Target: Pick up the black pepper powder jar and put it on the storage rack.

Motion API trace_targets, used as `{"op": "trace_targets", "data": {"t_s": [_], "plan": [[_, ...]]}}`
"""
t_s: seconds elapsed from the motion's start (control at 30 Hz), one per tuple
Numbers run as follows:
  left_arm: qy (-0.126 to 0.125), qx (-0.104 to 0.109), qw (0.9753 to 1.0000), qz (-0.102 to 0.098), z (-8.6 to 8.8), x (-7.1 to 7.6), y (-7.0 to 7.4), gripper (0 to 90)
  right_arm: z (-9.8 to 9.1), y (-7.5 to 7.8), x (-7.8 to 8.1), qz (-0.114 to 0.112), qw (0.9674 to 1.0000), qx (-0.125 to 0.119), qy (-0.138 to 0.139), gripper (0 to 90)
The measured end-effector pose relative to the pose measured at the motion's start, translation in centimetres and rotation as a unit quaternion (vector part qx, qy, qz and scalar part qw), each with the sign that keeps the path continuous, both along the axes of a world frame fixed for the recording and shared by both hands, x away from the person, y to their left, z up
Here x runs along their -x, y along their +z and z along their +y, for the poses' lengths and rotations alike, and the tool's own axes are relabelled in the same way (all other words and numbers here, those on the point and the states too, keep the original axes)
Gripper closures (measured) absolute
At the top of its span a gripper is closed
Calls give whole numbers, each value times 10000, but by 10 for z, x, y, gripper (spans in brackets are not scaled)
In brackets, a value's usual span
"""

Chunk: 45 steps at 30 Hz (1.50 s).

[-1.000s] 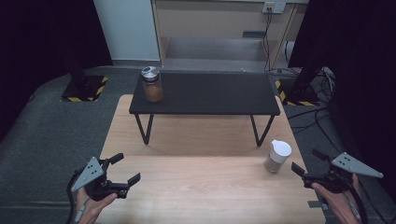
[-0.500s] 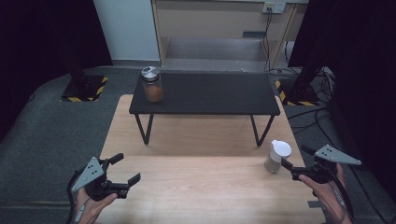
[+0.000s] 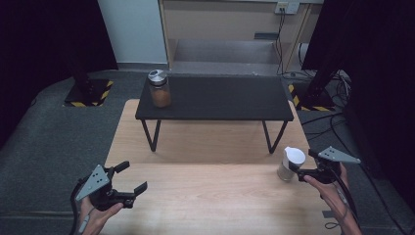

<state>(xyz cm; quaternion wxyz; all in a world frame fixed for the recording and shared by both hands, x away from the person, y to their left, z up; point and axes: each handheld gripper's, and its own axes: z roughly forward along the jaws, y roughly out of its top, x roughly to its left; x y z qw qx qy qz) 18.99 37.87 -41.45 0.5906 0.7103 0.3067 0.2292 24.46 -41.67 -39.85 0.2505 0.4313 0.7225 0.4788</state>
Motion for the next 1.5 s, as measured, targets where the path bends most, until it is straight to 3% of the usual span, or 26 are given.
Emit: {"op": "trace_targets", "data": {"t_s": [0.3, 0.33, 0.37, 0.43, 0.53, 0.67, 0.87, 1.23, 1.5], "plan": [[13, 26, 10000, 6, 1, 0, -1, 18, 6, -9, -16, 115, 9999, 40, -14, 113], [12, 33, 10000, 3, 1, 1, -1, 18, 7, -10, -16, 49, 9999, 106, -25, 143], [13, 46, 10000, 2, 1, 1, -1, 18, 5, -12, -18, 145, 9999, -50, -44, 152], [20, 47, 10000, 11, 1, 1, -1, 18, 6, -13, -18, 109, 9999, 32, -19, 214], [22, 48, 10000, 7, 1, 1, -1, 17, 3, -14, -20, 106, 9999, -64, 85, 303], [25, 48, 10000, 9, 1, 1, -1, 18, 8, -8, -20, 137, 9998, 138, 91, 308], [31, 73, 10000, 2, 2, 1, -1, 18, 8, -2, -17, 118, 9996, 186, 158, 309], [21, 67, 10000, 21, 2, 1, -1, 18, 7, 57, -10, -22, 9946, 328, 986, 309], [8, 72, 10000, 18, 2, 1, -1, 18, 7, 91, -5, -51, 9899, 197, 1403, 310]]}}
